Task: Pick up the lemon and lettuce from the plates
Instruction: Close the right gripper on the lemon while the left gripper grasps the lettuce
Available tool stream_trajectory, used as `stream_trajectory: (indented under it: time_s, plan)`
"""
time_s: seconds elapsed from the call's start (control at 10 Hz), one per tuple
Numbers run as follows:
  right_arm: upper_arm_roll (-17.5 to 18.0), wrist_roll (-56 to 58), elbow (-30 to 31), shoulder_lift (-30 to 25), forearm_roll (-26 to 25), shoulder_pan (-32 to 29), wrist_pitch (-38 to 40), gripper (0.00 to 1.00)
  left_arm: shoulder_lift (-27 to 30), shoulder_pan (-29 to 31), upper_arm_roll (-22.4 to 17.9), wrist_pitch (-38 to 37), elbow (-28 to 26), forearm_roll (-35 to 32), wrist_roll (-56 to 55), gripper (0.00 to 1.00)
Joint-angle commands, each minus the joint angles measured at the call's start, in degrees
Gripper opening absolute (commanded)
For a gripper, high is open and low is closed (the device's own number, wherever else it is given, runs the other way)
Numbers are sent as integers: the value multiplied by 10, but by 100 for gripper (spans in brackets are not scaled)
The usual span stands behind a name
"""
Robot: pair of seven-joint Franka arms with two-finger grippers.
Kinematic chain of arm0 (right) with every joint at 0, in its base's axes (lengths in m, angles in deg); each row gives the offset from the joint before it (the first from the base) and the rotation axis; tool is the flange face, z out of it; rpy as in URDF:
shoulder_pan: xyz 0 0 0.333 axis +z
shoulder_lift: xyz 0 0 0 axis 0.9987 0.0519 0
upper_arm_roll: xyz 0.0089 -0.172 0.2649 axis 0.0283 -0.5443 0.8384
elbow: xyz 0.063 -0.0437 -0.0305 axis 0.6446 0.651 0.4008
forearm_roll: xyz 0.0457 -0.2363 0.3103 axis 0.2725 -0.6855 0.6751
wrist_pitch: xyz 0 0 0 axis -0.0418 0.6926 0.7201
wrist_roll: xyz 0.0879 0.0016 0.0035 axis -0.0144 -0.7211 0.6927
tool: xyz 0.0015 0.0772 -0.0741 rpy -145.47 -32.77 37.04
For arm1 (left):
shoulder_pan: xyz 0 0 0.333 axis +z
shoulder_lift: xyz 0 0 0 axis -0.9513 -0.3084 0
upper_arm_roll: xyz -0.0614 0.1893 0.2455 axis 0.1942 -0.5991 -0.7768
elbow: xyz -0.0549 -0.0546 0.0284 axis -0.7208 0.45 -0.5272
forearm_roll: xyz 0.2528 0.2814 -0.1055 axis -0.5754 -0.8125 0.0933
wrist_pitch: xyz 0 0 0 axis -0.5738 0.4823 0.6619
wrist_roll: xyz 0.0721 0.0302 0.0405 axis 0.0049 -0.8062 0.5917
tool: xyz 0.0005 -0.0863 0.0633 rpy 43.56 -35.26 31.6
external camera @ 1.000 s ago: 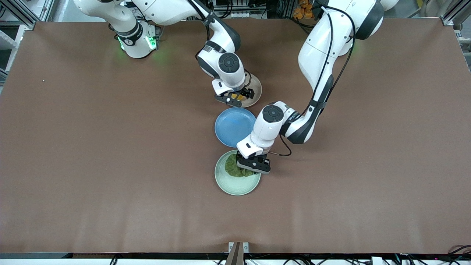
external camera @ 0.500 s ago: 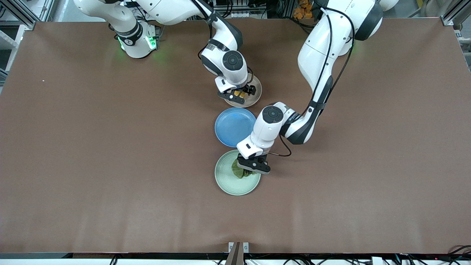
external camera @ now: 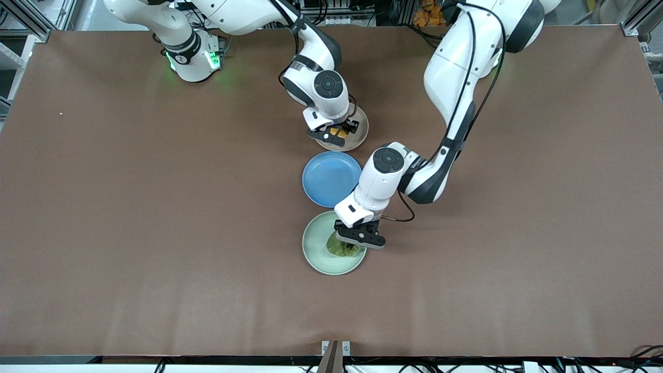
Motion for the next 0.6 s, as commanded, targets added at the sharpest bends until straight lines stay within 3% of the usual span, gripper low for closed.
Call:
stream_trajectory:
  time_s: [0.0, 0.3, 0.5]
  plan:
    - [3, -8, -54, -22, -9, -21, 81, 24, 71, 17, -2, -76, -15, 36, -8, 0]
    - [0, 51, -99, -44, -1, -74, 164, 18, 129, 54, 0, -154, -17, 64, -2, 0]
    - [-35, 160, -98, -66, 3, -110, 218, 17, 162, 91, 0, -219, -24, 66, 59, 0]
